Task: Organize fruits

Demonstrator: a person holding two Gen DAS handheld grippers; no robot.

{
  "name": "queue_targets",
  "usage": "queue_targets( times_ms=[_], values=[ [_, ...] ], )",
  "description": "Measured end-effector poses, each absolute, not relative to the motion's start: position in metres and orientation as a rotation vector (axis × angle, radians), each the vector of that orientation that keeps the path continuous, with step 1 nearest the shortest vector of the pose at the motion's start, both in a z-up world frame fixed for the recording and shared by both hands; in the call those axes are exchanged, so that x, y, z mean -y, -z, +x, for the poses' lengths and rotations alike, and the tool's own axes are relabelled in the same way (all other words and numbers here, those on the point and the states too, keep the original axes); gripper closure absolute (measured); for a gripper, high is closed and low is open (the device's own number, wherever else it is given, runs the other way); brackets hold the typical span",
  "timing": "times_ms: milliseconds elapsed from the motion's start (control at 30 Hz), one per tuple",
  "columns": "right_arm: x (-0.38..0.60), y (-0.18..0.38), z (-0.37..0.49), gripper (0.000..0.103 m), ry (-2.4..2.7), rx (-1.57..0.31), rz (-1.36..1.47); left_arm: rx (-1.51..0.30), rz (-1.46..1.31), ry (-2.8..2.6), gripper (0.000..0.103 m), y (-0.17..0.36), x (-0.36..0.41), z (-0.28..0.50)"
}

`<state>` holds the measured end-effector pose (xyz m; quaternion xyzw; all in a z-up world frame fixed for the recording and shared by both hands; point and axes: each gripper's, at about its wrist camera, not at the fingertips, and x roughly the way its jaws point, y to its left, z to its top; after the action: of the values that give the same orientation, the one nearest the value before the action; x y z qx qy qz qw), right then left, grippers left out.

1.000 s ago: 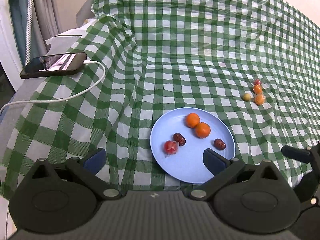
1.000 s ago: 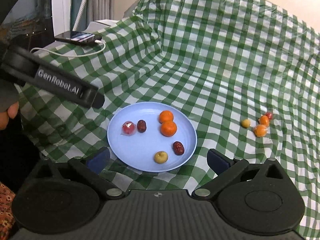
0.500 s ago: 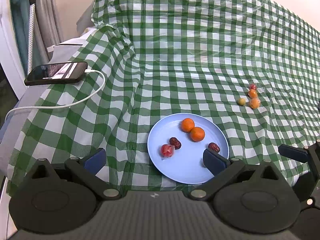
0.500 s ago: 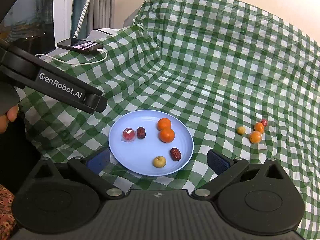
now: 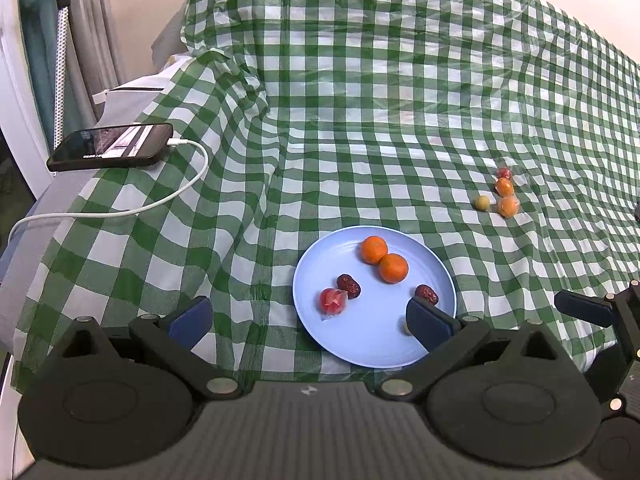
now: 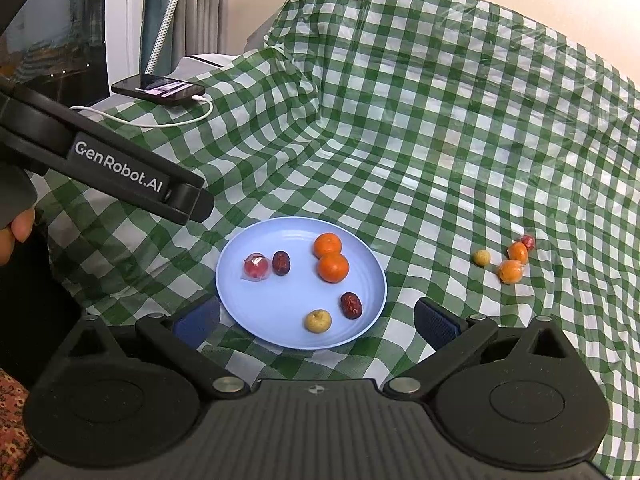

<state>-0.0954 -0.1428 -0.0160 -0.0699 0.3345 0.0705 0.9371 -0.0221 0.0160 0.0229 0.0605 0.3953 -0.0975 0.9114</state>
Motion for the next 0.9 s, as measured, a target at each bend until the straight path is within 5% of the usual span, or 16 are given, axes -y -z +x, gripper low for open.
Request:
queue_targets(
  times_ms=[900],
  values=[
    [0.151,0.028,-0.084,0.001,-0.127,-0.725,-0.099,-0.858,0.134,0.193,0.0,-0.01,-0.012,-0.012]
  ],
)
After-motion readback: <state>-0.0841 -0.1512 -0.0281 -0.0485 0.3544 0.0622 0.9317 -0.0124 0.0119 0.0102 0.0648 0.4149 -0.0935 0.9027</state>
